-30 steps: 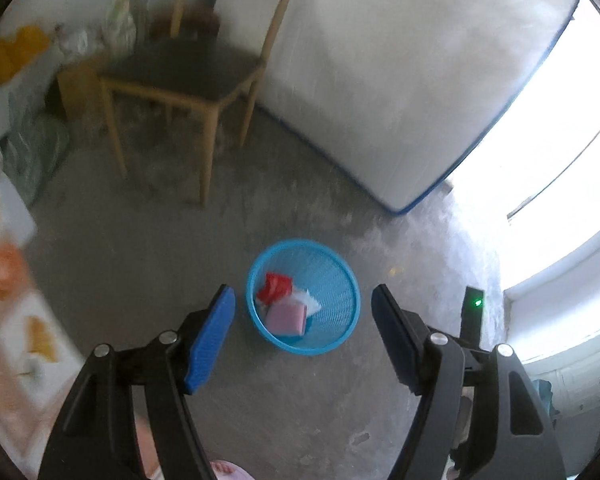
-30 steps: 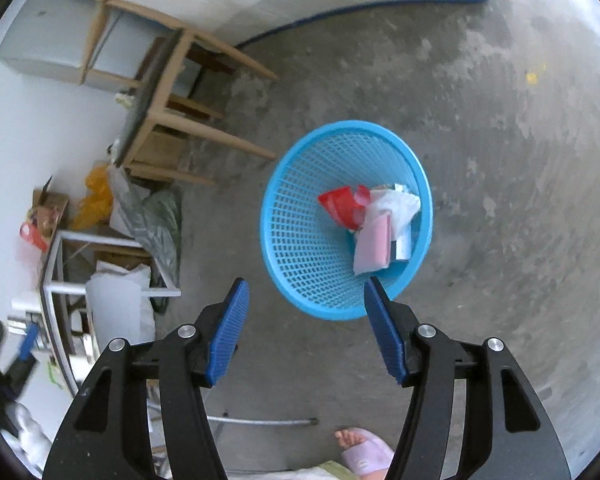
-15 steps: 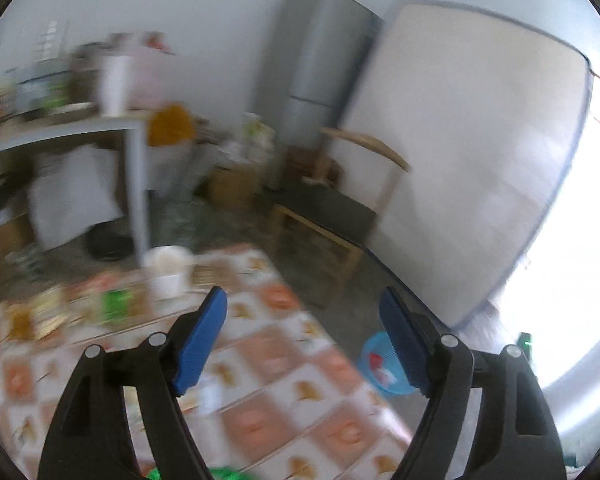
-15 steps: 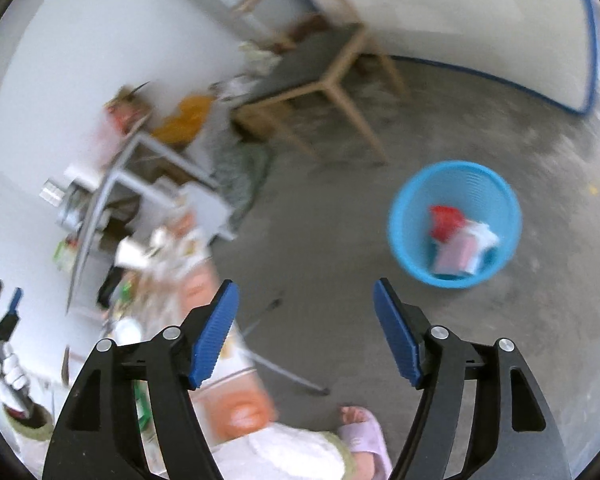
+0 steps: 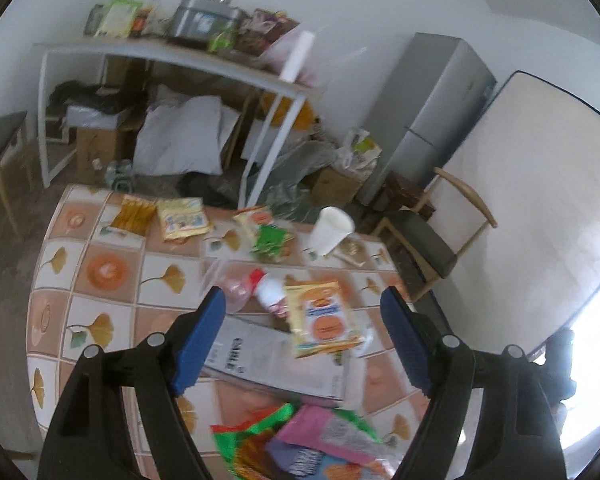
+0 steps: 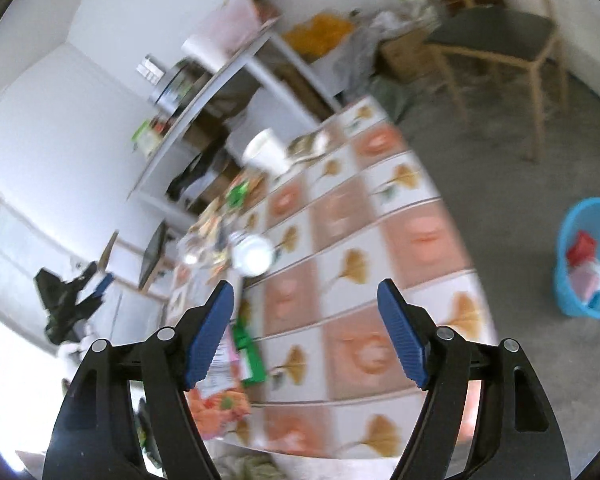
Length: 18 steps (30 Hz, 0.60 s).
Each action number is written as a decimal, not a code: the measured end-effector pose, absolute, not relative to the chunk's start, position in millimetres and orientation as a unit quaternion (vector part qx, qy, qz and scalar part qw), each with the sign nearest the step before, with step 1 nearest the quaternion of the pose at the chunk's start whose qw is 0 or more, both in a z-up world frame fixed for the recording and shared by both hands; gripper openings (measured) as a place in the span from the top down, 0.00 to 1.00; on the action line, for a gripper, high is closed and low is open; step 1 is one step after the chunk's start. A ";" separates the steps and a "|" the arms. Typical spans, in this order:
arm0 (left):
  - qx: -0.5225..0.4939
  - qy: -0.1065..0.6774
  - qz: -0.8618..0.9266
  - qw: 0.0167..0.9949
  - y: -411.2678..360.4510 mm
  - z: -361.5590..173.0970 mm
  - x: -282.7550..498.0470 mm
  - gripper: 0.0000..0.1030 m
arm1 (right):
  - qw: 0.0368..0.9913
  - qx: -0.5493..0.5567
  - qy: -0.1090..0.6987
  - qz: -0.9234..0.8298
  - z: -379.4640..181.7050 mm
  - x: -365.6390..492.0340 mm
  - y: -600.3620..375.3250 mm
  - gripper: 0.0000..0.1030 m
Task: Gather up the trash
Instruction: 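Move both grippers back over the table, then grasp the Enaak snack packet with the right gripper while the left gripper grasps the clear plastic container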
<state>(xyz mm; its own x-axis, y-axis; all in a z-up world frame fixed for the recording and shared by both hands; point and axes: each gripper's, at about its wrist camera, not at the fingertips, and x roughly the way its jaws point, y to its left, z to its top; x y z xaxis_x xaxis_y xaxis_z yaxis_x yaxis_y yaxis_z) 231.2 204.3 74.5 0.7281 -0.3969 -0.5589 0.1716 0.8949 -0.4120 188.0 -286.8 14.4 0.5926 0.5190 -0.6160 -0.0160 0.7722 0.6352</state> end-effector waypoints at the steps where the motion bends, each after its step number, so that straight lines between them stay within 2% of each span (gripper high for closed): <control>1: -0.166 0.335 -0.154 0.915 209.0 70.0 235.9 0.25 | 0.836 0.297 0.429 0.172 15.3 195.6 -273.9 0.31; 4: -0.159 0.330 -0.158 0.917 220.6 58.2 249.5 0.25 | 0.824 0.293 0.440 0.204 22.0 208.0 -243.8 0.31; 11: -0.152 0.334 -0.185 0.912 233.1 34.0 286.0 0.34 | 0.800 0.291 0.456 0.261 31.8 254.7 -176.6 0.31; 18: -0.117 0.350 -0.189 0.910 228.7 7.4 317.6 0.35 | 0.787 0.269 0.476 0.286 23.9 317.3 -125.5 0.31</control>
